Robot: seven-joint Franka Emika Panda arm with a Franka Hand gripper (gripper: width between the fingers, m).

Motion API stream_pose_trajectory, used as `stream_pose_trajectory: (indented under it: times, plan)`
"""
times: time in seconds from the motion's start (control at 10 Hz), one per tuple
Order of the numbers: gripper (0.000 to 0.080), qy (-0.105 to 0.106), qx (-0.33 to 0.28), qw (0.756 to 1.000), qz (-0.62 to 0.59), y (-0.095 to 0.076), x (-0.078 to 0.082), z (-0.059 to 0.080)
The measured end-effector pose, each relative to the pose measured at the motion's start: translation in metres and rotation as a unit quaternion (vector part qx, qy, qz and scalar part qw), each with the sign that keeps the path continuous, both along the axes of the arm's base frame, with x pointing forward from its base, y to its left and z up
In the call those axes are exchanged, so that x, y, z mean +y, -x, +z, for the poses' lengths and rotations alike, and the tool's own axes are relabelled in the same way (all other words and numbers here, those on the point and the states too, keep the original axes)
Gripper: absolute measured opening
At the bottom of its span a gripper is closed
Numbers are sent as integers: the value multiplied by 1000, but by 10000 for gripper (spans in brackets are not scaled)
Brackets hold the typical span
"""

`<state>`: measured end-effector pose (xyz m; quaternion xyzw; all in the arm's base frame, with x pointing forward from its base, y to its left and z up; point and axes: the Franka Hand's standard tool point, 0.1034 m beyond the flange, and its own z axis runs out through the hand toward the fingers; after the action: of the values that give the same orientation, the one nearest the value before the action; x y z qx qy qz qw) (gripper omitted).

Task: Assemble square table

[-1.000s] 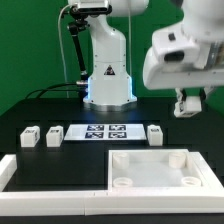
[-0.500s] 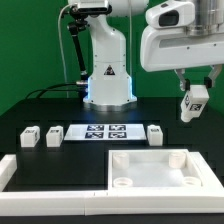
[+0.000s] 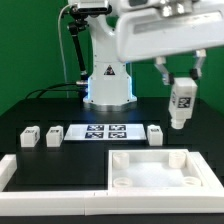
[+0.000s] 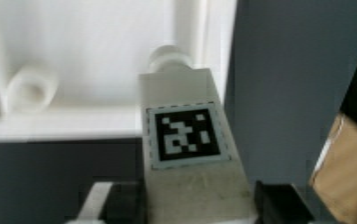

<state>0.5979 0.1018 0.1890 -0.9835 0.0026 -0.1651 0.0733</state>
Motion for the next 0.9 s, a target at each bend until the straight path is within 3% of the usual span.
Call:
stream_pose_trajectory:
  times: [0.1, 0.3, 0.7, 0.9]
  plan:
    - [291, -2, -22, 1000, -3, 0, 8, -7]
    - [291, 3, -107, 994, -10, -2, 3, -5]
    - [291, 7, -99, 995, -4, 1, 2, -11]
    - [291, 11, -99, 995, -4, -8, -8, -29]
